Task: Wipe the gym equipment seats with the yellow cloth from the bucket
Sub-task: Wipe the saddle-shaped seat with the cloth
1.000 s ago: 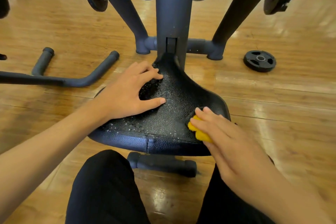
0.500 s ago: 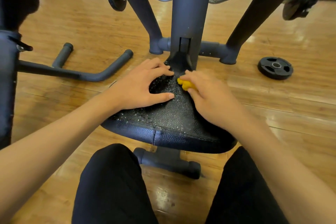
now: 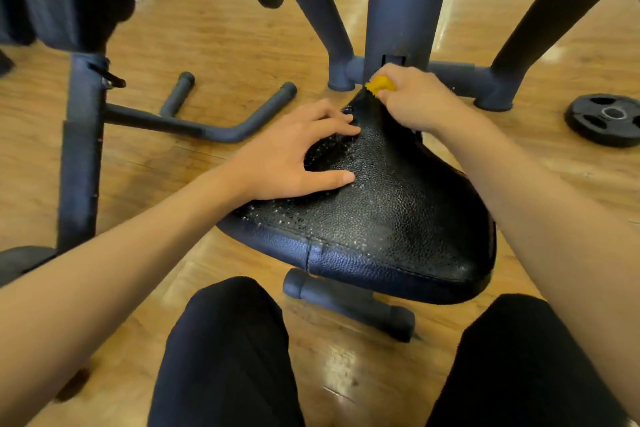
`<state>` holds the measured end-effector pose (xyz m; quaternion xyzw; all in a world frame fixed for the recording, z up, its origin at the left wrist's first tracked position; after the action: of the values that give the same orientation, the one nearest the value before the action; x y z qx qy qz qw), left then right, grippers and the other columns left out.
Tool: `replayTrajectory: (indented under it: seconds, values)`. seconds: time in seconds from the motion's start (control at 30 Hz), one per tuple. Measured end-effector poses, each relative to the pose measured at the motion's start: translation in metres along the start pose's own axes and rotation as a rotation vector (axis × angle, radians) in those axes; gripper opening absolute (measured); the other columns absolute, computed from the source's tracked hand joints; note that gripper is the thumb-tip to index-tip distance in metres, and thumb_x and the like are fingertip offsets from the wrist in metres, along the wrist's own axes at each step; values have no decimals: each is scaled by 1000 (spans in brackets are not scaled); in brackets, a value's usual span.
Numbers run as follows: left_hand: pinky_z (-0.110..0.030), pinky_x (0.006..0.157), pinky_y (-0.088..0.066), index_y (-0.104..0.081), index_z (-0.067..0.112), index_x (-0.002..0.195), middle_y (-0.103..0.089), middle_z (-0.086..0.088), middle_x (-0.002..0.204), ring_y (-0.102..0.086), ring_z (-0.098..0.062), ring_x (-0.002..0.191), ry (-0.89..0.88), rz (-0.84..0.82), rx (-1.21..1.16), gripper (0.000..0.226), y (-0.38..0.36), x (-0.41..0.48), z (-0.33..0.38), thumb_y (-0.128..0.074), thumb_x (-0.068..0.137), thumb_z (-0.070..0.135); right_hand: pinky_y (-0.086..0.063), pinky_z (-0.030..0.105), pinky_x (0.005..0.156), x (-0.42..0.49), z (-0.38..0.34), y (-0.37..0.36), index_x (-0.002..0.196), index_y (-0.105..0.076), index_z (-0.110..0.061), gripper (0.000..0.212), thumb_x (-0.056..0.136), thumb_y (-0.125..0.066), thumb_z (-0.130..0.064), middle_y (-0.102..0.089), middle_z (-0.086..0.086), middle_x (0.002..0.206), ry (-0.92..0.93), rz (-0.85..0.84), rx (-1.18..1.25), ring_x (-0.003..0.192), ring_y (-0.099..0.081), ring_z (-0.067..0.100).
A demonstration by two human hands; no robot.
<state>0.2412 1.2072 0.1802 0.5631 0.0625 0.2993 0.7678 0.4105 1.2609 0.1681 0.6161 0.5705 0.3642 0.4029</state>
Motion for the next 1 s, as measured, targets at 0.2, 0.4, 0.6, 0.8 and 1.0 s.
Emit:
replayTrajectory:
  seconds: [0.2, 0.4, 0.6, 0.8, 1.0]
  values:
    - [-40, 120, -32, -60, 10, 139, -53, -12, 138, -46, -20, 139, 19, -28, 18, 67, -2, -2, 0, -63, 89, 55, -45, 43, 101, -103, -12, -7, 139, -52, -25, 39, 100, -50, -22, -50, 2, 147, 171, 104, 23, 130, -51, 30]
    - [-38, 118, -34, -60, 12, 139, -52, -11, 138, -47, -20, 137, -16, 2, 18, 67, -3, -3, -2, -61, 89, 58, -48, 46, 106, -156, -16, -3, 129, -63, -31, 42, 90, -47, -25, -55, -11, 145, 212, 146, 99, 140, -45, 11]
    - [-50, 119, -31, -55, 25, 146, -38, -5, 156, -33, -25, 147, -109, -32, 59, 72, -11, -2, -4, -54, 88, 67, -38, 27, 112, -160, -16, -9, 137, -55, -35, 42, 98, -48, -23, -46, -20, 150, 103, 183, 127, 143, -36, 0]
    - [-45, 123, -27, -41, 34, 154, -28, 0, 162, -22, -21, 151, -110, -129, 59, 79, -15, 2, -4, -31, 88, 75, -36, 26, 113, -183, -25, -13, 132, -61, -27, 38, 97, -52, -15, -56, -9, 142, -233, 410, 169, 137, -41, 1]
    - [-45, 119, -29, -40, 35, 155, -31, 0, 160, -27, -22, 146, -110, -152, 53, 83, -16, 4, -2, -26, 84, 76, -40, 47, 110, -231, -74, -36, 130, -62, -23, 40, 93, -49, -14, -58, -8, 136, -507, 811, 207, 138, -45, 11]
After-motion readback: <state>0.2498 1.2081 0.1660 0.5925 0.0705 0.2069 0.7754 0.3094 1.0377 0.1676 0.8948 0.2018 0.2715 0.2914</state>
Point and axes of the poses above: each hand's wrist, its own x-axis towards the middle knuckle, its own y-axis out of the back of the hand, z = x × y, the point moved 8 cm from there along x, towards the middle knuckle
